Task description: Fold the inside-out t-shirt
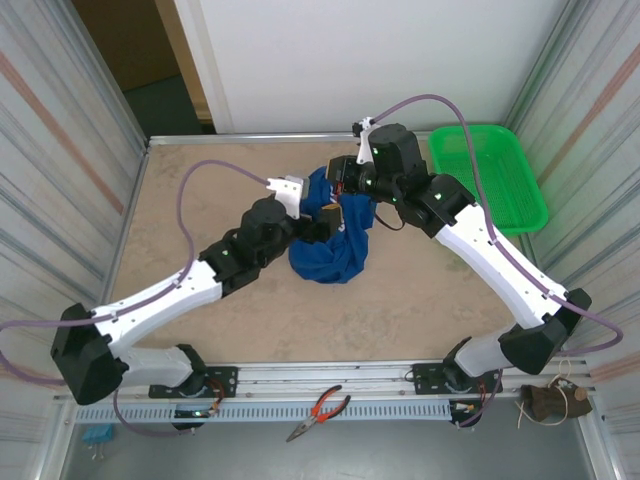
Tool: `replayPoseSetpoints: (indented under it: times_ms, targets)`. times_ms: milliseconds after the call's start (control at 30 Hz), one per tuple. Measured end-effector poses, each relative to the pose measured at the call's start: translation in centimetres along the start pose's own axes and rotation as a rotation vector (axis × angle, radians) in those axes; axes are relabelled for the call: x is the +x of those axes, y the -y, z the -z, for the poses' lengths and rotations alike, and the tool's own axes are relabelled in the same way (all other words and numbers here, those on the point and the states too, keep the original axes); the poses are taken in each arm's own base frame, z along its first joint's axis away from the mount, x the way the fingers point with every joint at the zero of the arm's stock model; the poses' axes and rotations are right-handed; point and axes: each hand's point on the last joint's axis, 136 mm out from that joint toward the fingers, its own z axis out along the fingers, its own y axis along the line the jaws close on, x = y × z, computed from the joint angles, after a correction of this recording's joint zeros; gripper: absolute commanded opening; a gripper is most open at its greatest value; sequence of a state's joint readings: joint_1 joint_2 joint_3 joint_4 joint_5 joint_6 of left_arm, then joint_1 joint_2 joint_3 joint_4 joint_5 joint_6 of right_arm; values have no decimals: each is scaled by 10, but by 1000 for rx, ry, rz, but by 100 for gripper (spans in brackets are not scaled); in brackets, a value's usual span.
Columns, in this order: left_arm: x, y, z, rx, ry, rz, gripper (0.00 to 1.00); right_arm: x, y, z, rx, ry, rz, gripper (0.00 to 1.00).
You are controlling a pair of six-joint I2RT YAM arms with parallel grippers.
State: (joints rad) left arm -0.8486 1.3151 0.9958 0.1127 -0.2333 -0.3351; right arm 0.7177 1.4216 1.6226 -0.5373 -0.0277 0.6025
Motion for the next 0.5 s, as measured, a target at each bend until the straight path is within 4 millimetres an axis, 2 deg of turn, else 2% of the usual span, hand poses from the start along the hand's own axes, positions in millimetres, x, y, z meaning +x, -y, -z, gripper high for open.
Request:
replayPoseSetpoints:
  times_ms: [67, 100, 133, 167, 200, 233, 333, 400, 500]
  targets:
    - [4, -2, -7, 4, -11, 3, 3, -1, 1, 0, 1, 0, -2, 0]
    - [4, -4, -9, 3, -13, 8, 0, -1, 3, 0, 2, 0, -6, 0]
    - [2, -8, -10, 0, -10, 14, 0, -2, 6, -1, 1, -1, -17, 17]
    - [0, -12, -11, -1, -8, 22, 0, -4, 11, -1, 7, 0, -34, 42]
    - [-4, -15, -11, -3, -3, 29, 0, -6, 18, -2, 17, 8, -45, 56]
    - [-7, -18, -12, -3, 1, 39, 0, -9, 28, -3, 33, 18, -58, 64]
    - [-15, -25, -10, 11, 5, 69, 0, -4, 60, 1, 100, 32, -93, 71]
    - [-20, -26, -6, 32, 6, 92, 0, 10, 79, 6, 141, 31, -109, 74]
    - [-29, -28, 3, 65, 8, 125, 0, 42, 97, 9, 171, 0, -119, 76]
